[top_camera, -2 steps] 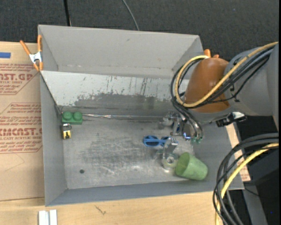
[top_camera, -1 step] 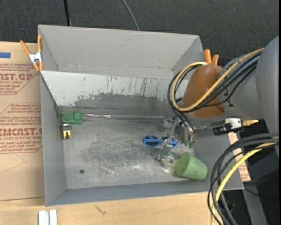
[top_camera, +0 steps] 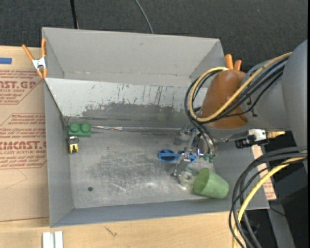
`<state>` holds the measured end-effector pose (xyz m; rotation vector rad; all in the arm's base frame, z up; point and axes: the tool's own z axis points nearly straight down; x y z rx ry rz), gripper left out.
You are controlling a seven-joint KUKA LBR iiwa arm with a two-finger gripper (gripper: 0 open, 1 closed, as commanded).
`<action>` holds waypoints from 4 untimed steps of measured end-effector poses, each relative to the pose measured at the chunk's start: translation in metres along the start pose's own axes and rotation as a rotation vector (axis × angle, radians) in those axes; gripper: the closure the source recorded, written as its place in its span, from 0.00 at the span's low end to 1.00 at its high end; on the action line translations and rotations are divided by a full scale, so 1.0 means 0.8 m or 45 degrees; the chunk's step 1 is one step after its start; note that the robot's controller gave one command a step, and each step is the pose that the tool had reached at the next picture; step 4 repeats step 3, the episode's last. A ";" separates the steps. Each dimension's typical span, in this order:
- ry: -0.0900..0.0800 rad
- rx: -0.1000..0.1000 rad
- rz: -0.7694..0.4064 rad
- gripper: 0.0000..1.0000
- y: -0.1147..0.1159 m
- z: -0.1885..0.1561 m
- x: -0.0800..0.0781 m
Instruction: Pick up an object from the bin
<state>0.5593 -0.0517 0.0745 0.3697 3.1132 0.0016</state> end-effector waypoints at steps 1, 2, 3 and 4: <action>0.008 0.001 -0.002 1.00 0.000 -0.004 -0.001; 0.003 0.000 -0.003 1.00 0.001 -0.050 -0.002; 0.005 0.000 -0.004 1.00 0.002 -0.062 -0.003; 0.005 0.000 -0.004 1.00 0.002 -0.062 -0.003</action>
Offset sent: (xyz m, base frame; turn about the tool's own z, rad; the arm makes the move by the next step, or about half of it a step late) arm 0.0000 0.0000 0.0000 0.0000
